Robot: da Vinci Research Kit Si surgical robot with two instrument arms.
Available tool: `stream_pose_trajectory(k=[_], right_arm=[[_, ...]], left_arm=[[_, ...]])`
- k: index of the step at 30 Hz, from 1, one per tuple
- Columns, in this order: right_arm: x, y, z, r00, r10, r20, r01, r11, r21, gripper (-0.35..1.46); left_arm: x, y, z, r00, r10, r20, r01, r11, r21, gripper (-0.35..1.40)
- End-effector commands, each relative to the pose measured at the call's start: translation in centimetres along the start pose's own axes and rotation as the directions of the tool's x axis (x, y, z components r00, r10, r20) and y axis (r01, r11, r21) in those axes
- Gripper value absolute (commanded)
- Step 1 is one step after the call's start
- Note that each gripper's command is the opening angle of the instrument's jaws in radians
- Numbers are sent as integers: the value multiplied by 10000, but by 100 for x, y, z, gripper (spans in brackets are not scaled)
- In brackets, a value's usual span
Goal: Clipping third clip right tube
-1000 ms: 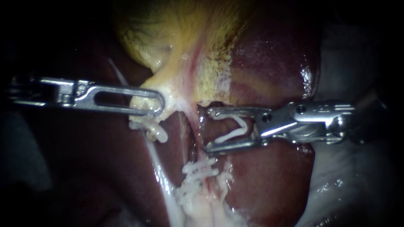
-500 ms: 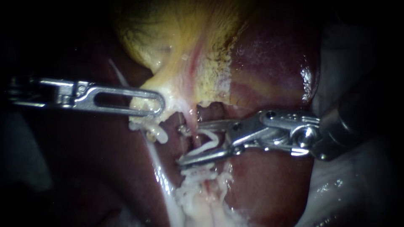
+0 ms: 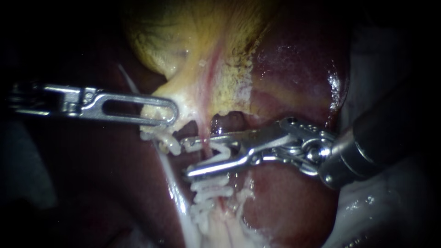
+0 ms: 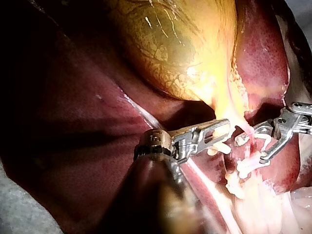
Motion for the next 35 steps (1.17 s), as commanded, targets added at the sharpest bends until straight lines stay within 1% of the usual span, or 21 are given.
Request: stream_pose_trajectory(k=[1, 4, 9, 11, 12, 13, 14, 15, 16, 17, 19, 24, 35], right_arm=[[2, 1, -1, 10000, 13, -57, -13, 10000, -9, 45], [5, 3, -2, 9998, 18, -186, -19, 10000, -56, 44], [7, 7, -5, 9997, 21, -233, -24, 9999, -145, 42], [8, 8, -6, 9997, 20, -245, -24, 9999, -170, 37], [8, 8, -8, 9995, 197, -261, -202, 9996, -189, 28], [6, 6, -11, 9988, 368, -322, -377, 9989, -295, 5], [5, 4, -14, 9980, 544, -312, -556, 9977, -385, -12], [5, 3, -17, 9962, 848, -186, -856, 9951, -488, -30], [6, 2, -19, 9957, 928, 35, -924, 9938, -626, -35], [5, 2, -20, 9948, 956, 339, -924, 9920, -864, -35], [2, 0, -18, 9933, 969, 628, -901, 9906, -1025, -35], [-2, 0, -12, 9935, 946, 636, -877, 9908, -1028, -35], [2, 0, -15, 9928, 1023, 618, -956, 9900, -1034, -35]], left_arm=[[0, 0, 0, 10000, 5, 5, -5, 10000, -8, -35], [1, 0, 0, 10000, 8, 7, -8, 10000, -11, -35], [1, 0, 1, 10000, 10, -9, -10, 10000, 7, -35], [1, 0, 1, 10000, 10, -8, -10, 10000, 6, -35], [1, 0, 1, 10000, 11, -8, -11, 10000, 7, -35], [1, 0, 1, 10000, 11, -8, -11, 10000, 7, -35], [1, 0, 1, 10000, 11, -8, -11, 10000, 6, -35], [1, 0, 1, 10000, 11, -8, -11, 10000, 6, -35], [1, 0, 1, 10000, 11, -7, -11, 10000, 6, -35], [1, 0, 1, 10000, 11, -7, -11, 10000, 6, -35], [1, 0, 2, 10000, 11, -6, -11, 10000, 4, -35], [1, 0, 2, 10000, 10, -5, -10, 10000, 3, -35], [1, 1, 3, 10000, 12, -7, -12, 10000, 6, -35]])
